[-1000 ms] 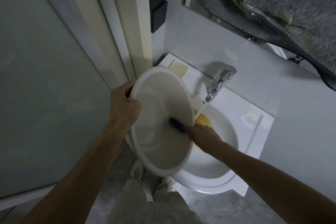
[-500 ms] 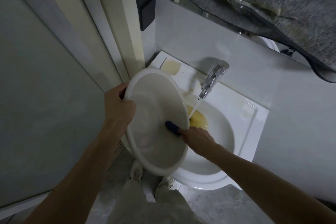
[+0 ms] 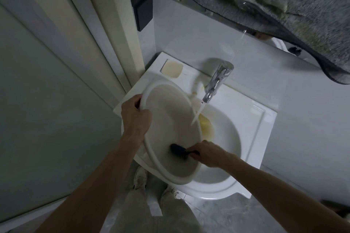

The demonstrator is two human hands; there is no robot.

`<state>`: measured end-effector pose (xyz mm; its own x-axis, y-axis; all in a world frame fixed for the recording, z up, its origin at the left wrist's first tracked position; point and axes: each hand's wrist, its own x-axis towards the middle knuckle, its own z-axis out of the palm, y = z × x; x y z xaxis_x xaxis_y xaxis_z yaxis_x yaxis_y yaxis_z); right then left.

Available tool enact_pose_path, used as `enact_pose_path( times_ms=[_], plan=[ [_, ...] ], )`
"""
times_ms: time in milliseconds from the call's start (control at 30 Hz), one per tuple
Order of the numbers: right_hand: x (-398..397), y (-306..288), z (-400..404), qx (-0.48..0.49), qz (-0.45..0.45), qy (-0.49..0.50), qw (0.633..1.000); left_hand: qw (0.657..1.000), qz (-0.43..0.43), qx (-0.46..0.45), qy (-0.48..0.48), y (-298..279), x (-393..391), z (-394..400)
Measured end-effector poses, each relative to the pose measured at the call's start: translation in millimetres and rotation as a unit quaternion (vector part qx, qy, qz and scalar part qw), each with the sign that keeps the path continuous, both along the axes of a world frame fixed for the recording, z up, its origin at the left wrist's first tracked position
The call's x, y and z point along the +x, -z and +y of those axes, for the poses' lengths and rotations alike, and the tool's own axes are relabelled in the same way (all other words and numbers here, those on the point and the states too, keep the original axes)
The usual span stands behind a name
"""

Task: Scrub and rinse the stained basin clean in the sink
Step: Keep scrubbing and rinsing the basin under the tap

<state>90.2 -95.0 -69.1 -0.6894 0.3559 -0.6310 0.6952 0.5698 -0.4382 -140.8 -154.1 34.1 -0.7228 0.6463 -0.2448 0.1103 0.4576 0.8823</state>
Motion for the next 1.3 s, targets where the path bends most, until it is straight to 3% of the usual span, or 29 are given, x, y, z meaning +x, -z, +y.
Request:
enact_pose_path(
  times_ms=[100, 133, 233, 267, 400, 433, 533, 567, 667, 700, 833, 967, 1033, 1200, 1300],
  plan=[
    [17.3, 15.8, 18.0, 0.202, -0.040, 0.052, 0.977, 1.000, 0.001, -0.017, -0.001, 10.3, 2.9, 1.7],
    [21.9, 20.4, 18.2, 0.197, -0.047, 0.060, 0.977, 1.000, 0.000, -0.024, -0.003, 12.3, 3.5, 3.3],
    [21.9, 25.4, 8.2, 0.008, -0.011, 0.044, 0.999, 1.000, -0.010, -0.025, 0.009, 17.7, 7.1, 9.8],
    [21.3, 23.8, 7.5, -0.014, -0.011, 0.017, 1.000, 0.999, -0.011, -0.025, 0.017, 19.4, 8.8, 11.2],
    [29.3, 32.9, 23.1, 0.219, -0.054, 0.041, 0.973, 0.999, -0.017, -0.027, 0.010, 24.6, 10.1, 11.9],
    [30.0, 37.2, 20.6, 0.216, -0.048, 0.052, 0.974, 0.999, -0.019, -0.027, 0.007, 24.9, 9.6, 11.5],
    [21.0, 32.5, 3.4, 0.059, -0.008, 0.006, 0.998, 0.999, -0.024, -0.025, 0.004, 24.8, 10.0, 11.6],
    [19.7, 30.0, 4.0, 0.048, -0.017, -0.009, 0.999, 0.999, -0.026, -0.025, 0.003, 25.1, 9.9, 12.0],
    [23.3, 39.8, 29.4, 0.204, -0.036, 0.043, 0.977, 0.999, -0.033, -0.025, 0.000, 26.0, 9.2, 11.0],
    [24.3, 43.7, 31.9, 0.217, -0.037, 0.075, 0.973, 0.999, -0.033, -0.026, -0.002, 26.0, 8.3, 10.4],
    [22.3, 40.3, 14.3, 0.039, -0.013, 0.057, 0.998, 0.999, -0.030, -0.034, -0.001, 28.3, 4.1, 10.7],
    [11.8, 47.2, 21.1, 0.136, -0.012, 0.193, 0.972, 0.999, -0.033, -0.034, -0.003, 32.4, 1.8, 9.4],
    [-10.8, 53.7, 13.5, 0.086, 0.003, 0.233, 0.969, 0.999, -0.031, -0.032, -0.005, 34.2, 2.3, 9.3],
    [3.5, 45.1, 8.9, -0.065, -0.015, 0.117, 0.991, 0.997, -0.033, -0.043, -0.049, 43.2, -4.1, 13.5],
    [17.0, 45.0, 22.6, -0.001, -0.055, 0.136, 0.989, 0.997, -0.042, -0.060, -0.028, 43.1, 1.7, 14.9]
  ],
)
